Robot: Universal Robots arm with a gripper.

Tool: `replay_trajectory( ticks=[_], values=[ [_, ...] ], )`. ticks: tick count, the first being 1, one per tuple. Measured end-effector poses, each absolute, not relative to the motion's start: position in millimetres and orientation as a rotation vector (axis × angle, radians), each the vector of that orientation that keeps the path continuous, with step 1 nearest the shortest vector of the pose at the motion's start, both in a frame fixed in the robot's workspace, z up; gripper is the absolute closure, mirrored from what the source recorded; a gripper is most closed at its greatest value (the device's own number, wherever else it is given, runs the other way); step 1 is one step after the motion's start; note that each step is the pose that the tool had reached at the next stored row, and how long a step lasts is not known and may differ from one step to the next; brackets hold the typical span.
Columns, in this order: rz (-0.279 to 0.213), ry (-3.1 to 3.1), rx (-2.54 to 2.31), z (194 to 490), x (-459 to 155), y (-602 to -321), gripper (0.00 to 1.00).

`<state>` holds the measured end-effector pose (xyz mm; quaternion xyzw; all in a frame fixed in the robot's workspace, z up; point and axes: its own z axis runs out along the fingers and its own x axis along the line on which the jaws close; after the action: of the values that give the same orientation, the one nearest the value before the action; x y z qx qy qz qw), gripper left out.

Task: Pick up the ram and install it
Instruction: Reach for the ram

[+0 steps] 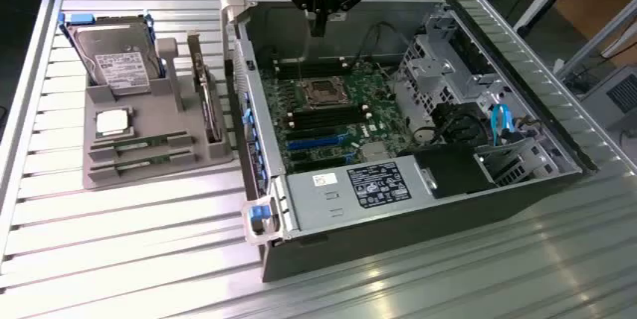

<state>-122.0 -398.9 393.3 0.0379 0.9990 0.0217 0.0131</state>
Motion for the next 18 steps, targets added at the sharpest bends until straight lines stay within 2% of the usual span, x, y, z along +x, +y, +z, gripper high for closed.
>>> replay_trajectory(
  ticks=[2,18],
  values=[
    [0.068,3.112,0.118,393.3,-141.5,-398.9,0.9],
    [0.068,3.112,0.118,393.3,-167.7,-398.9,0.9]
  ],
)
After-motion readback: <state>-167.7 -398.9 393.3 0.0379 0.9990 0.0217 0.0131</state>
